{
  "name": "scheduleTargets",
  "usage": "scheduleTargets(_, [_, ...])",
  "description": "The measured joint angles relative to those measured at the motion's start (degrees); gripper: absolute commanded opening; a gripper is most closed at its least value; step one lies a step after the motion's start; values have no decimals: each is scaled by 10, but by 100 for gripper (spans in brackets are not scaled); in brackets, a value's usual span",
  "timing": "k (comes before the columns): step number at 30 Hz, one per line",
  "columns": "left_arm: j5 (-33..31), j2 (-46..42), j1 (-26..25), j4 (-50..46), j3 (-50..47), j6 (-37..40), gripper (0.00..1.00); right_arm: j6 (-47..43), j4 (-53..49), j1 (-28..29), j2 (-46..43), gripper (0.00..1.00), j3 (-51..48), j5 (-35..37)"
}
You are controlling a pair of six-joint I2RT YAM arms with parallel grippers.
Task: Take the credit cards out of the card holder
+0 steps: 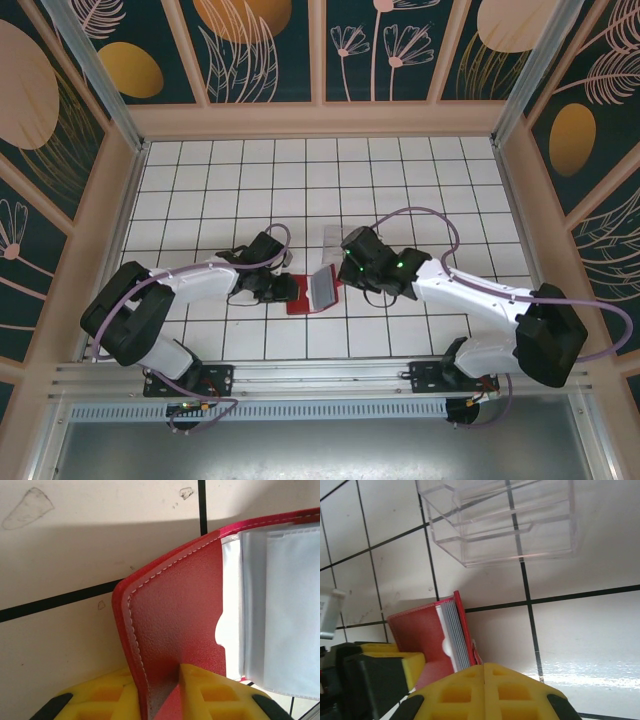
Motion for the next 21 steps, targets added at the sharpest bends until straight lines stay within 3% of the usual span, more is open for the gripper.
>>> scheduleTargets(9, [0,0,0,6,-6,-2,26,-11,63,12,0,0,5,-40])
scheduleTargets(21, [-7,-3,-1,-2,-3,-2,33,-15,108,20,12,0,5,-70])
